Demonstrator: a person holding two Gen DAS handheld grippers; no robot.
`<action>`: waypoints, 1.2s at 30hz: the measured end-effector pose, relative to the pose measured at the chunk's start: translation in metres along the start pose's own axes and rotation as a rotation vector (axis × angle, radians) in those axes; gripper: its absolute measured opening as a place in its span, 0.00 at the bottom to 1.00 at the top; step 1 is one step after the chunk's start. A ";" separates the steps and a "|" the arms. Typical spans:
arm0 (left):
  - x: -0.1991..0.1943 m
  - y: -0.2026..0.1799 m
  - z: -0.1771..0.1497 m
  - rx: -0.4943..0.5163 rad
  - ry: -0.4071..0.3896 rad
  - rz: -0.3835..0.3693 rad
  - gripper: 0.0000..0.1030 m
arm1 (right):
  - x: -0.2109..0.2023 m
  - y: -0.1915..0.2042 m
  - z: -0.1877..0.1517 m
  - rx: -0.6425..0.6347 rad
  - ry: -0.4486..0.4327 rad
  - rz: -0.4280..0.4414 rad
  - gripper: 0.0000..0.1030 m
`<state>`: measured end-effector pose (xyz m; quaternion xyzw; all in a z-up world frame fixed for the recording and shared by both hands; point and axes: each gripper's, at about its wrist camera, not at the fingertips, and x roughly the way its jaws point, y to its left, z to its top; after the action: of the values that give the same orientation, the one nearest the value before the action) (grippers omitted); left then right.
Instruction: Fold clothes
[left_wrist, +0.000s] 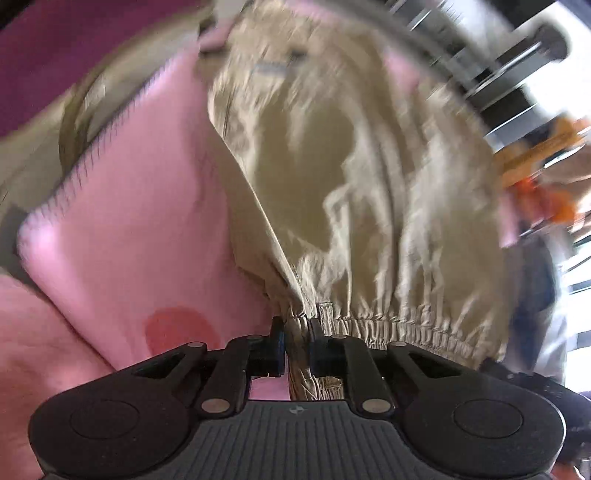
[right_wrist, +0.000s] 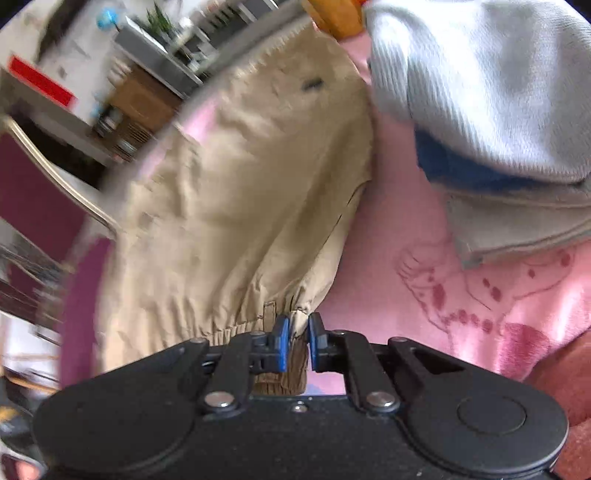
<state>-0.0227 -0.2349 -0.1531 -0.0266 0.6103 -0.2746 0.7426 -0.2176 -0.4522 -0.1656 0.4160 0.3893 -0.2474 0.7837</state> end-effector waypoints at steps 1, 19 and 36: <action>0.003 -0.002 -0.001 0.016 -0.001 0.016 0.16 | 0.004 0.003 -0.002 -0.027 0.004 -0.031 0.11; -0.112 -0.092 0.062 0.383 -0.520 0.059 0.24 | -0.084 0.081 0.106 -0.138 -0.303 0.318 0.44; 0.079 -0.131 0.088 0.647 -0.230 0.050 0.13 | 0.116 0.037 0.125 -0.051 0.116 0.391 0.24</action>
<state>0.0171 -0.4069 -0.1524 0.1945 0.4043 -0.4311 0.7829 -0.0739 -0.5453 -0.1990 0.4771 0.3520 -0.0562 0.8033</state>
